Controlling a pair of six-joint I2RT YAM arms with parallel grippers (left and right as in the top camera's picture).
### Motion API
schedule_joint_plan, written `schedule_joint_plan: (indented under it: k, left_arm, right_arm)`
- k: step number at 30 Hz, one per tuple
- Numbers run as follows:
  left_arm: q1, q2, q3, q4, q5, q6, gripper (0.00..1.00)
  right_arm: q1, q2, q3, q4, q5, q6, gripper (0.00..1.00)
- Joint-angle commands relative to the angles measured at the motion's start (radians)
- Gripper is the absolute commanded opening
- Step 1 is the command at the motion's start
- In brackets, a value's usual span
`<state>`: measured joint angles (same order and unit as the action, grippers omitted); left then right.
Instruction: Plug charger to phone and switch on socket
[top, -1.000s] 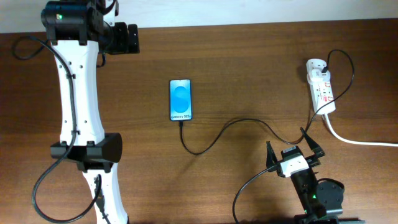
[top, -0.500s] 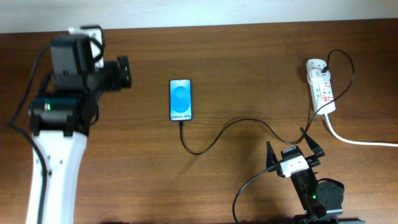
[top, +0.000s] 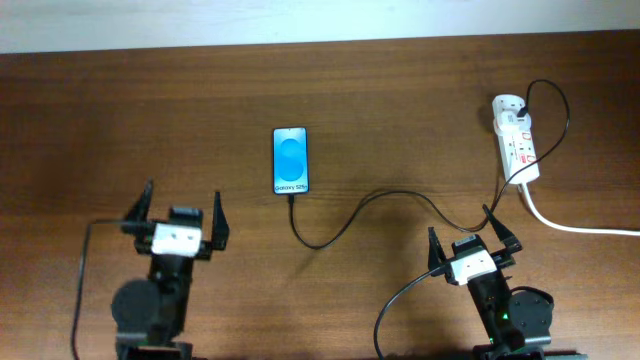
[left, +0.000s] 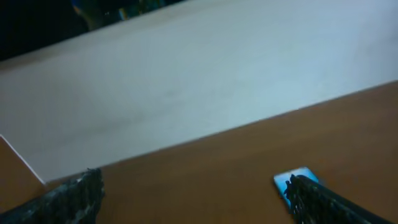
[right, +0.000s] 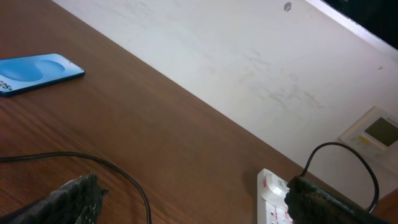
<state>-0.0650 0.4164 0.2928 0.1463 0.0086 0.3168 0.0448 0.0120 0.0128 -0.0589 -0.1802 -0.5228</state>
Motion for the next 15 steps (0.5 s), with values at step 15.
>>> schedule_joint_plan:
  k: [15]
  left_arm:
    - [0.003,-0.412,-0.283,-0.230,-0.019,0.081,0.99]
  right_arm:
    - [0.008,-0.008,-0.007,-0.005,0.005,0.011,0.98]
